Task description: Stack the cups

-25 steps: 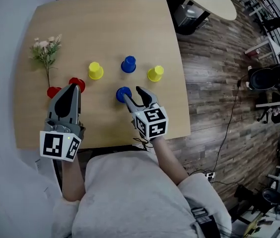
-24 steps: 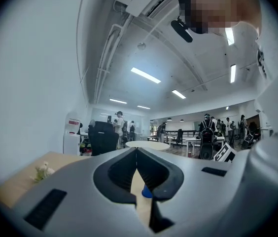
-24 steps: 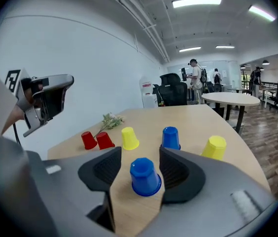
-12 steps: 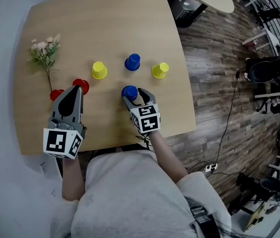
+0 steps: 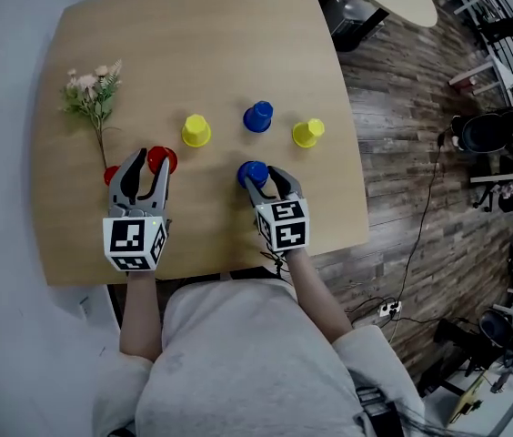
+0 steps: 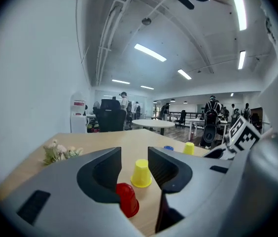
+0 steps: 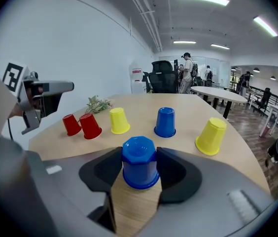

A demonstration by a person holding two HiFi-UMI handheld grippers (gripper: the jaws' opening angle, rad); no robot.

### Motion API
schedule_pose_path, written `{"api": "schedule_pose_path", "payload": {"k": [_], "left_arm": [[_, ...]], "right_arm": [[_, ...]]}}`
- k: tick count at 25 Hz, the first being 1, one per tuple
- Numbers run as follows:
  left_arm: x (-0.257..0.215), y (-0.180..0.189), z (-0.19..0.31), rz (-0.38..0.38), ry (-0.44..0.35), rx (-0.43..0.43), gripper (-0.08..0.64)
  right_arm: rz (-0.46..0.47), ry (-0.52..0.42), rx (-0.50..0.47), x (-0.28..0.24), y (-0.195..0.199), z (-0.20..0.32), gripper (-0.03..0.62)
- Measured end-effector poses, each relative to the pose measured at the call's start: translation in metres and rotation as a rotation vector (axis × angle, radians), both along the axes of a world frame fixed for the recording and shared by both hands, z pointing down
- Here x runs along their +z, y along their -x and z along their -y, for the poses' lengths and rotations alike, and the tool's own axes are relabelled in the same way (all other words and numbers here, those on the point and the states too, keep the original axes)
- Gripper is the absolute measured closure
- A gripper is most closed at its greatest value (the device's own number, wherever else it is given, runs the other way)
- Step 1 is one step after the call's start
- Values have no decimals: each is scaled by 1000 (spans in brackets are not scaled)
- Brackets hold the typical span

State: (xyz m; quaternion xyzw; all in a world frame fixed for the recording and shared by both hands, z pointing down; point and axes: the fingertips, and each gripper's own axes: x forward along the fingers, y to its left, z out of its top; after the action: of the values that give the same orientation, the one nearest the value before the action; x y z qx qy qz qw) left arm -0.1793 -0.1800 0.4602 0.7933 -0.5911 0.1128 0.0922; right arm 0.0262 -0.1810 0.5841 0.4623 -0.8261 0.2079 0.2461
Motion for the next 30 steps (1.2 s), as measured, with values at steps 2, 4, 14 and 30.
{"api": "schedule_pose_path", "payload": {"k": [2, 4, 14, 30], "left_arm": [[22, 2, 6, 37, 46, -3, 380], [45, 4, 9, 63, 99, -8, 335], [113, 18, 21, 123, 239, -93, 305], [101, -34, -8, 93, 240, 41, 330]], "right_arm": [[14, -9, 4, -6, 1, -1, 365], [35, -18, 10, -14, 3, -2, 365], [66, -54, 54, -36, 0, -6, 365], [68, -63, -12, -37, 20, -5, 365]]}}
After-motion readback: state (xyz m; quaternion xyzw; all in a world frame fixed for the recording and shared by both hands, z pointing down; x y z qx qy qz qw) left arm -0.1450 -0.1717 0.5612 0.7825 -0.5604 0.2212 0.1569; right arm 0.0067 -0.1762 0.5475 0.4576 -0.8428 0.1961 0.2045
